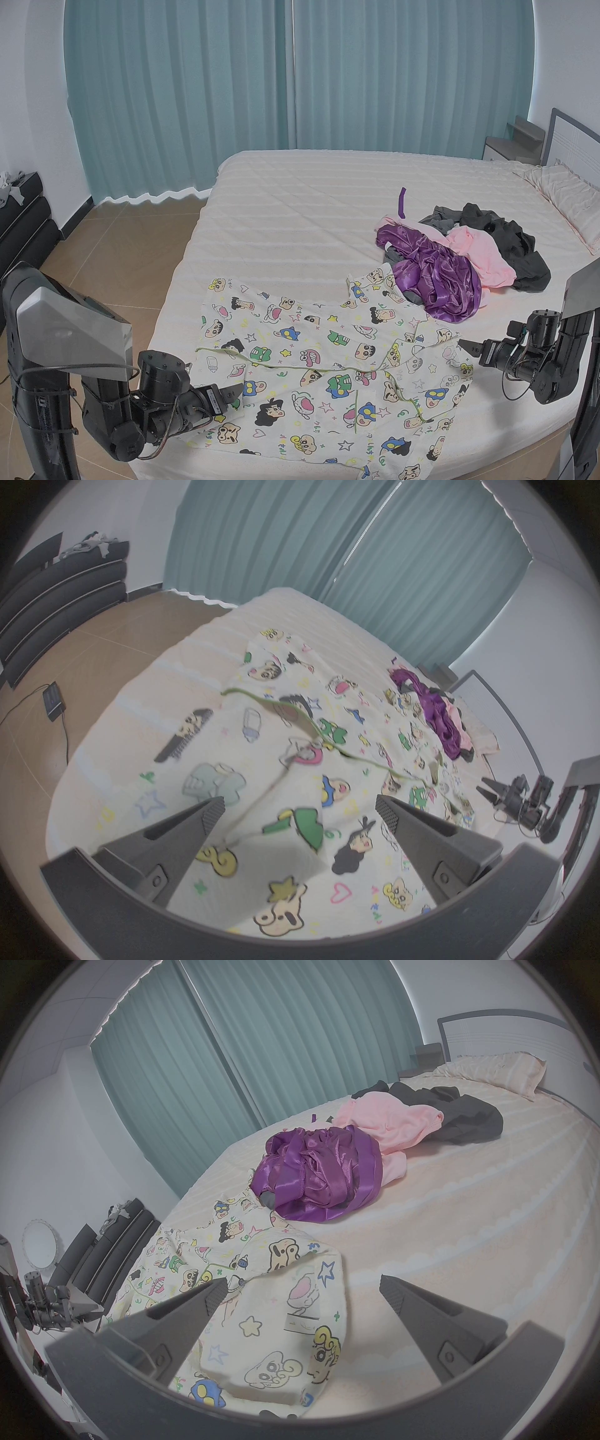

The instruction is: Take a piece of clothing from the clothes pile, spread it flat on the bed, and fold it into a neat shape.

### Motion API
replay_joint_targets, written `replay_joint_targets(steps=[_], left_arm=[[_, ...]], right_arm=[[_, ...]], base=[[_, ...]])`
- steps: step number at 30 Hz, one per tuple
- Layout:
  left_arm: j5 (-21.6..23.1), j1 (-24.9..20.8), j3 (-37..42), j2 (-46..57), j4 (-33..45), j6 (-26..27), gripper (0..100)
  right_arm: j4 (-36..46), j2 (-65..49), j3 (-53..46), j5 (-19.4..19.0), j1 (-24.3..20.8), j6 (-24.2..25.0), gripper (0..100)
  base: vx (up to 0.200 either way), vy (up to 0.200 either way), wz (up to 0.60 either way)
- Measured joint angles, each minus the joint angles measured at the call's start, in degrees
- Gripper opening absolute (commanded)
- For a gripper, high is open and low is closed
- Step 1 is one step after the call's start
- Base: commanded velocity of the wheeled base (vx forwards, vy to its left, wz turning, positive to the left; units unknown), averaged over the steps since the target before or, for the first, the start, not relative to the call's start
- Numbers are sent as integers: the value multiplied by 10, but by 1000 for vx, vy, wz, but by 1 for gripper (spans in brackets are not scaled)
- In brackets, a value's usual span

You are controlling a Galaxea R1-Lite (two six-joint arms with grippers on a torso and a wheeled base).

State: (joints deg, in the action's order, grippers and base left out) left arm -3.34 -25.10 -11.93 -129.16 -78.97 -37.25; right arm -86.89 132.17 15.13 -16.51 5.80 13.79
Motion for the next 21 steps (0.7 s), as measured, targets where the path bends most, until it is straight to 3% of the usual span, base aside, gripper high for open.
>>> replay_joint_targets(steps=[12, 21], left_arm=[[-9, -86, 84, 4, -1, 1, 100], [-10, -123, 108, 25, -1, -8, 100]], right_arm=[[0, 1, 0, 0, -2, 0, 100], [0, 2, -1, 0, -4, 0, 100]], base=[[0, 0, 0], [0, 0, 0]])
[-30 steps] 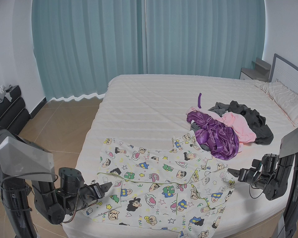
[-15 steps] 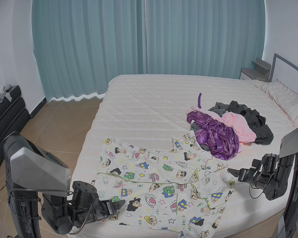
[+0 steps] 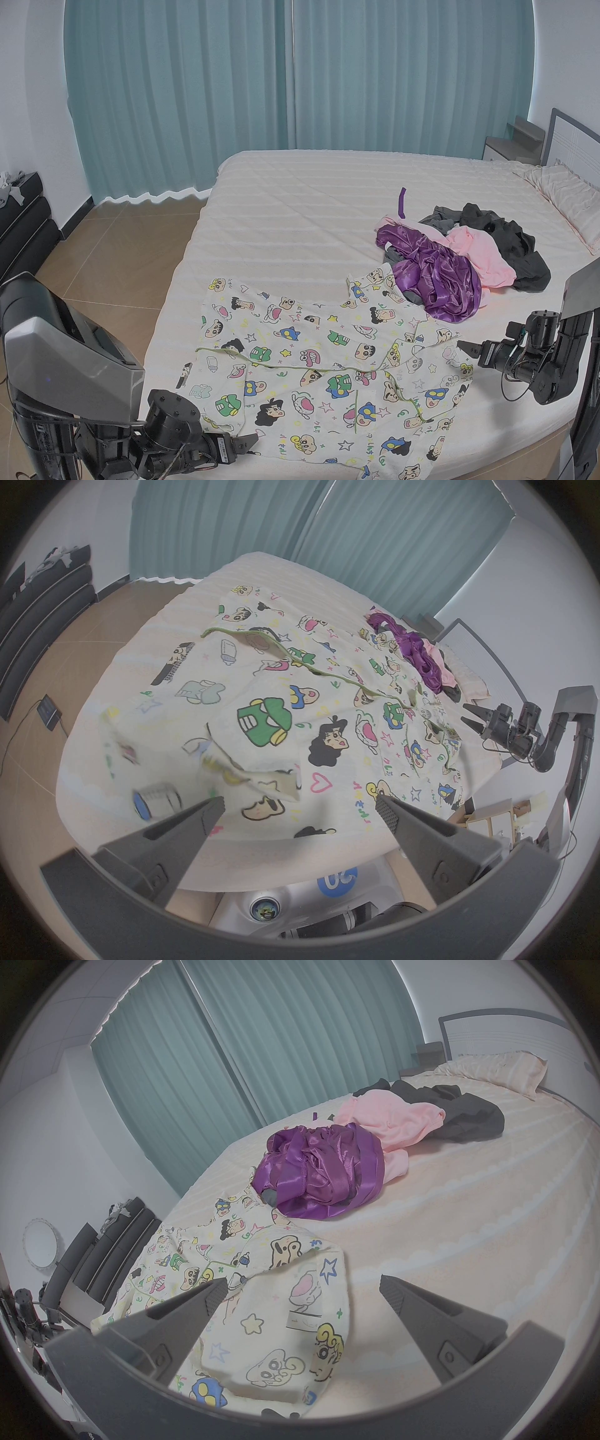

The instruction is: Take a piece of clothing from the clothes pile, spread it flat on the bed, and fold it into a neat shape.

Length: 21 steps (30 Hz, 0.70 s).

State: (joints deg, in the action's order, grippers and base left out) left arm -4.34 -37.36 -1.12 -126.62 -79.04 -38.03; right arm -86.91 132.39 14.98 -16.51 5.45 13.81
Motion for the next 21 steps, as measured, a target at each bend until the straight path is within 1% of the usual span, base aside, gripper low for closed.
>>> replay_joint_targets(steps=[9, 14, 19, 21], left_arm=[[0, -23, 1, 30, 2, -10, 100], [-2, -25, 1, 62, 0, -10, 100], [-10, -3, -6, 92, 2, -9, 100], [-23, 19, -23, 98, 5, -7, 100]], right_arm=[[0, 0, 0, 0, 0, 0, 100], [0, 0, 0, 0, 0, 0, 100], [-4, 0, -1, 0, 0, 0, 100], [-9, 0, -3, 0, -1, 0, 100]], base=[[0, 0, 0], [0, 0, 0], [0, 0, 0], [0, 0, 0]])
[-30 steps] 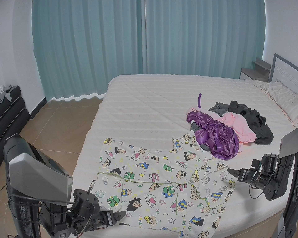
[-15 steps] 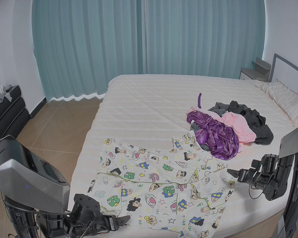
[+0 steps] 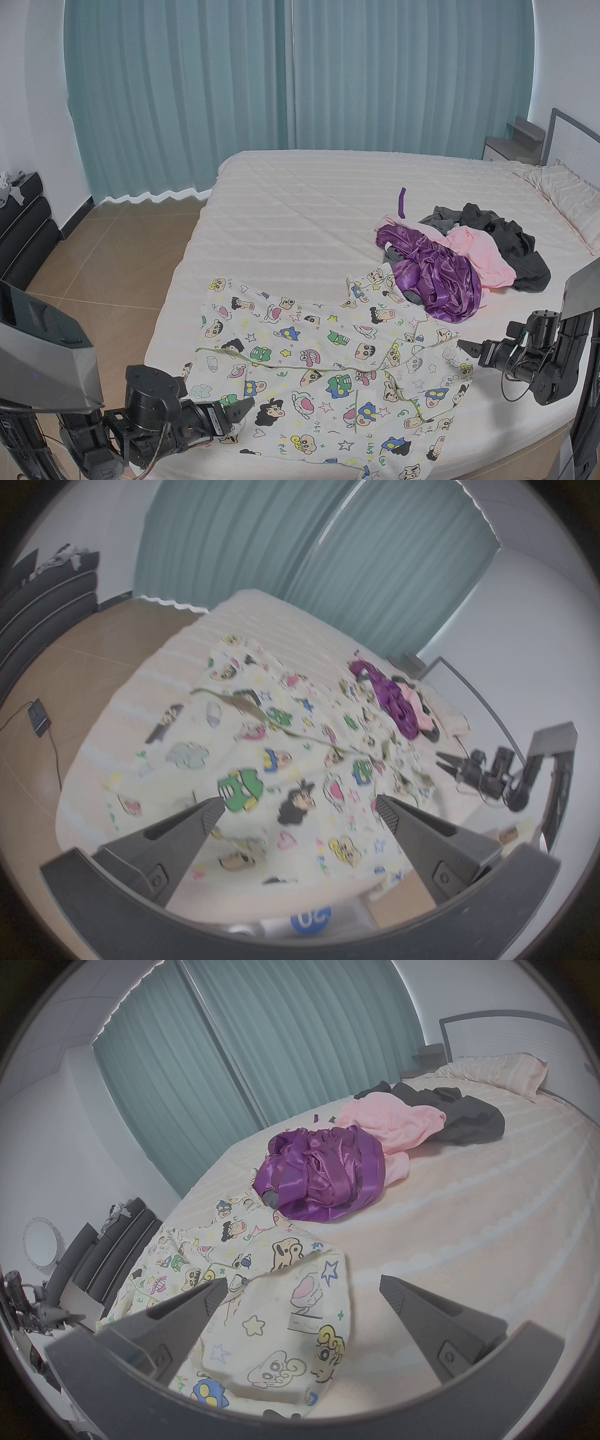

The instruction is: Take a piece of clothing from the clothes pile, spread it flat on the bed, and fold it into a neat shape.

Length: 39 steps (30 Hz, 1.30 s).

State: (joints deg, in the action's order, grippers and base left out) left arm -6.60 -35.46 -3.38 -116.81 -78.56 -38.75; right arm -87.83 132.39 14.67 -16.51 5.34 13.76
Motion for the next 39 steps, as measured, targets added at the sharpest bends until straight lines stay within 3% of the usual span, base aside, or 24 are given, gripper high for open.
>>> replay_joint_targets(steps=[13, 32, 33, 39], left_arm=[[-22, 85, -71, -120, 5, 7, 100], [-12, 86, -64, -162, 4, 1, 100], [-11, 86, -64, -162, 4, 1, 0], [-5, 84, -68, -163, 4, -4, 0]], right_arm=[[-12, 0, -7, 0, -4, 0, 100], [-11, 1, -8, 0, -7, -1, 100], [-11, 1, -8, 0, -7, 0, 100], [-11, 1, -7, 0, -7, 0, 100]], base=[[0, 0, 0], [0, 0, 0], [0, 0, 0], [0, 0, 0]])
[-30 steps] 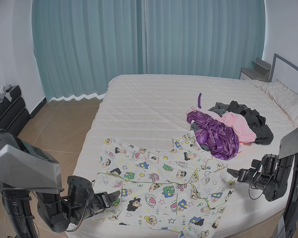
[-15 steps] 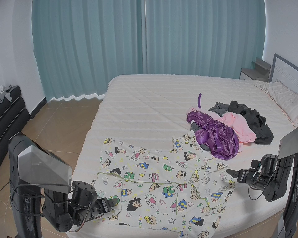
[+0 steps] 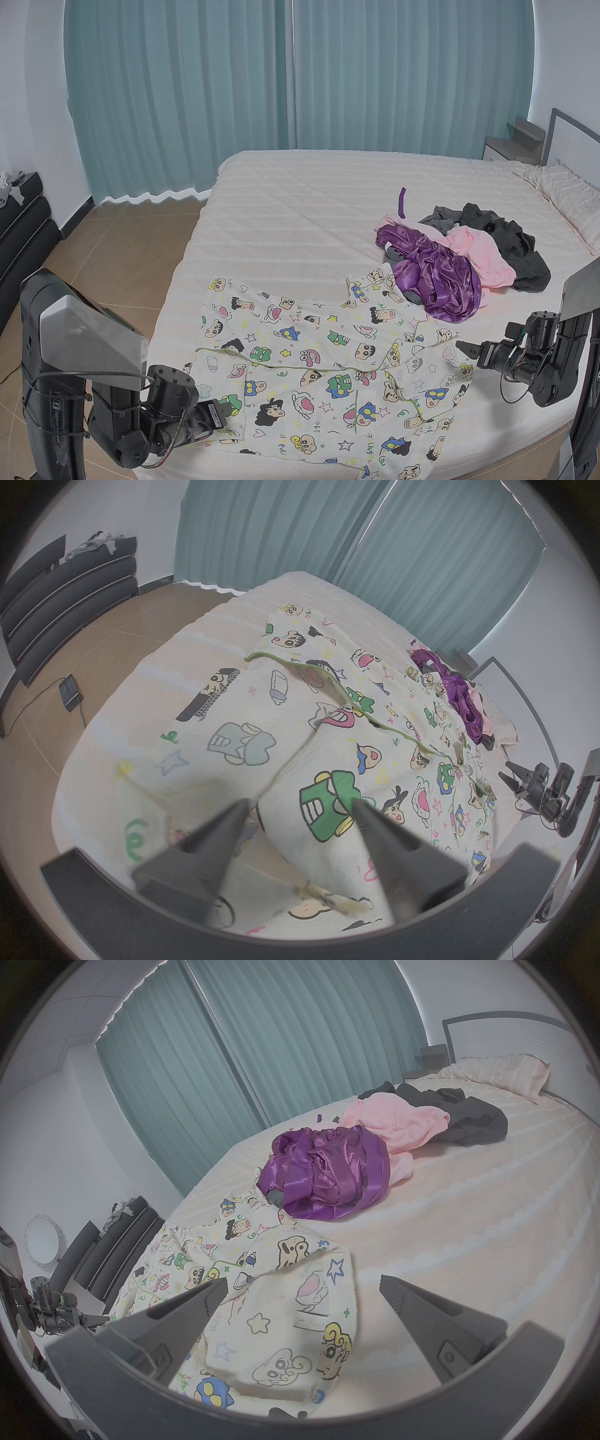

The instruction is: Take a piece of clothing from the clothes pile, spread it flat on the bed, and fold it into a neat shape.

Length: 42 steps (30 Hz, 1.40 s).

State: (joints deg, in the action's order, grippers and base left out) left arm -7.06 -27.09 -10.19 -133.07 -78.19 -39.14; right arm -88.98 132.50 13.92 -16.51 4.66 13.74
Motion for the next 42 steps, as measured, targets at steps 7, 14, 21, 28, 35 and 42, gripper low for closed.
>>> replay_joint_targets(steps=[7, 14, 21, 28, 35, 42], left_arm=[[-4, 4, 1, 4, 0, -8, 0], [-5, 15, 2, 32, -1, -6, 0], [-5, 43, -4, 65, 1, 20, 0], [1, 90, -20, 75, 2, 41, 0], [27, 105, -28, 70, 2, 42, 0], [32, 109, -39, 65, 2, 42, 100]], right_arm=[[0, 0, 0, 0, 0, 0, 100], [0, 0, 0, 0, 0, 0, 100], [0, 0, 0, 0, 0, 0, 100], [0, 0, 0, 0, 0, 0, 100], [0, 0, 0, 0, 0, 0, 100], [0, 0, 0, 0, 0, 0, 100]], base=[[0, 0, 0], [0, 0, 0], [0, 0, 0], [0, 0, 0], [0, 0, 0], [0, 0, 0]])
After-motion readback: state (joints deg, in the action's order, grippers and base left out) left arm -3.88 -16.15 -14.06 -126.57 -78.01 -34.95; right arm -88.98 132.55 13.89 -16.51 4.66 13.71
